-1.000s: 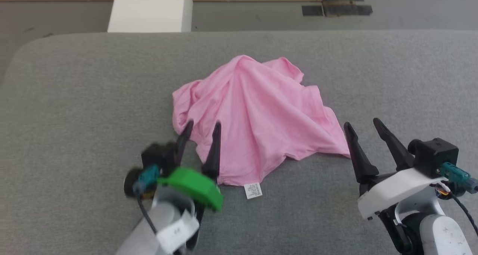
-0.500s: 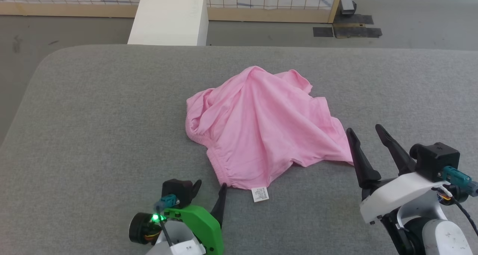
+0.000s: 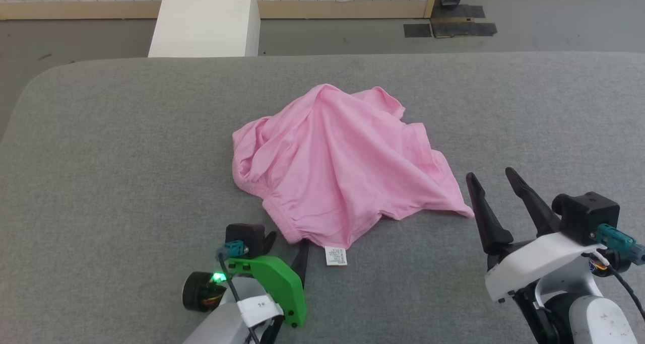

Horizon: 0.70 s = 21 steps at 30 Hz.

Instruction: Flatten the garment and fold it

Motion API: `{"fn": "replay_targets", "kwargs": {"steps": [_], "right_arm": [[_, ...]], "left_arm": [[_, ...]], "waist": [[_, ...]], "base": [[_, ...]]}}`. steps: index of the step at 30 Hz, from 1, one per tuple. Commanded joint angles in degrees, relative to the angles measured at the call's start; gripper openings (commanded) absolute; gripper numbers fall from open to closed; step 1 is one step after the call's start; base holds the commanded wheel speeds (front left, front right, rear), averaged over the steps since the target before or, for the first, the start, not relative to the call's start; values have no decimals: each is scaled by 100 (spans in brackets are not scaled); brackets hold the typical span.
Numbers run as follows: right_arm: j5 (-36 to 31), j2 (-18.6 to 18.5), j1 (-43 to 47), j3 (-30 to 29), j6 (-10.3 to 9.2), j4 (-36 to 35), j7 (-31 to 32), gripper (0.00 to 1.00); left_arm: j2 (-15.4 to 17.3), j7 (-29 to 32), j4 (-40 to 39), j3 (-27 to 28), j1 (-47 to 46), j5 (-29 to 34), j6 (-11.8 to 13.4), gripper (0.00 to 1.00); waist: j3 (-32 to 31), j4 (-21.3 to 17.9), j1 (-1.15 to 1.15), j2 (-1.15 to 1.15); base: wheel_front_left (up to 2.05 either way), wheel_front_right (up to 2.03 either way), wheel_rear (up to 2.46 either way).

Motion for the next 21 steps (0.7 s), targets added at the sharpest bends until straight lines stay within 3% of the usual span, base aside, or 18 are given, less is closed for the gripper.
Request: {"fn": "replay_targets", "kwargs": {"steps": [1,4,5,7,15,21], "right_arm": [[47,1,-35,12,-9,6,-13,100],[53,1,-40,6,-9,16,-19,100],[53,1,-38,1,-9,18,-20,100],[54,1,-31,-10,-9,24,-18,100],[0,1,23,-99,-9,232,184,100],[-335,1,-223,-294,-9,952,792,100]], "left_arm": [[-7,-70,26,-14,-124,22,-47,100],[-6,-97,61,-82,-175,59,-121,100],[4,-98,67,-114,-185,79,-145,91],[15,-109,64,-154,-177,78,-207,0],[195,-172,-161,-215,13,96,-247,0],[419,1,-467,-295,177,121,-211,0]], "waist": [[13,-17,0,0],[19,-21,0,0],[18,-20,0,0],[14,-13,0,0],[-12,37,0,0],[115,134,0,0]], "base": [[0,0,0],[0,0,0],[0,0,0],[0,0,0],[0,0,0],[0,0,0]]}}
